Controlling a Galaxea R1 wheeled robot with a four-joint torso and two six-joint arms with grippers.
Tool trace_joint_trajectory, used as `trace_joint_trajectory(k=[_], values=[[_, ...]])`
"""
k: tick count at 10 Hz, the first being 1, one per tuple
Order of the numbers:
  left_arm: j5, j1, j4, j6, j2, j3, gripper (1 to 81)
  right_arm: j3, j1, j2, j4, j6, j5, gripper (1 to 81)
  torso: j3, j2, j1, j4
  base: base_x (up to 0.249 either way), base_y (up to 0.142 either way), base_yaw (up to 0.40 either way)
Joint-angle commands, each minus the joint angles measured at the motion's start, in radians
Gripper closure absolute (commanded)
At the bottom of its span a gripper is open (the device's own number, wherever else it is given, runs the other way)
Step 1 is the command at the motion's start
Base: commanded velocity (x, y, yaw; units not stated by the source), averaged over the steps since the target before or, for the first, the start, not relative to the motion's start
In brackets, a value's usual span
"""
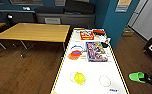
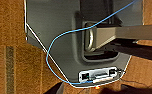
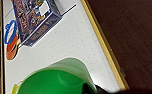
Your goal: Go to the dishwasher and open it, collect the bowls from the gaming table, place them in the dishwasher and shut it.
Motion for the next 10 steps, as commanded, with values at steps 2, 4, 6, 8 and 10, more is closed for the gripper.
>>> trace_joint_trajectory(k=[2,4,6,8,10], values=[[0.078,-0.011,0.007,0.001,-0.009,0.017,1.0,0.256,-0.240,-0.271,0.004,-0.244,-0.078,81.1,0.000,0.000,0.000,0.000,0.000,0.000,0.000],[0.078,-0.014,0.007,-0.001,-0.044,0.078,1.0,0.325,-0.370,-0.329,0.126,-0.389,0.023,81.1,0.000,0.000,0.000,0.000,0.000,0.000,0.000],[0.075,-0.025,0.001,-0.001,-0.118,0.206,1.0,0.372,-0.536,-0.378,0.327,-0.656,0.134,81.1,0.000,0.000,0.000,0.000,0.000,0.000,0.000],[0.069,-0.037,-0.002,-0.001,-0.221,0.353,1.0,0.362,-0.779,-0.337,0.344,-0.739,0.312,81.1,0.000,0.000,0.000,0.000,0.000,0.000,0.000],[0.067,-0.057,-0.005,-0.002,-0.355,0.520,1.0,0.299,-1.024,-0.212,0.258,-0.785,0.567,81.1,0.000,0.000,0.000,0.000,0.000,0.000,0.000]])
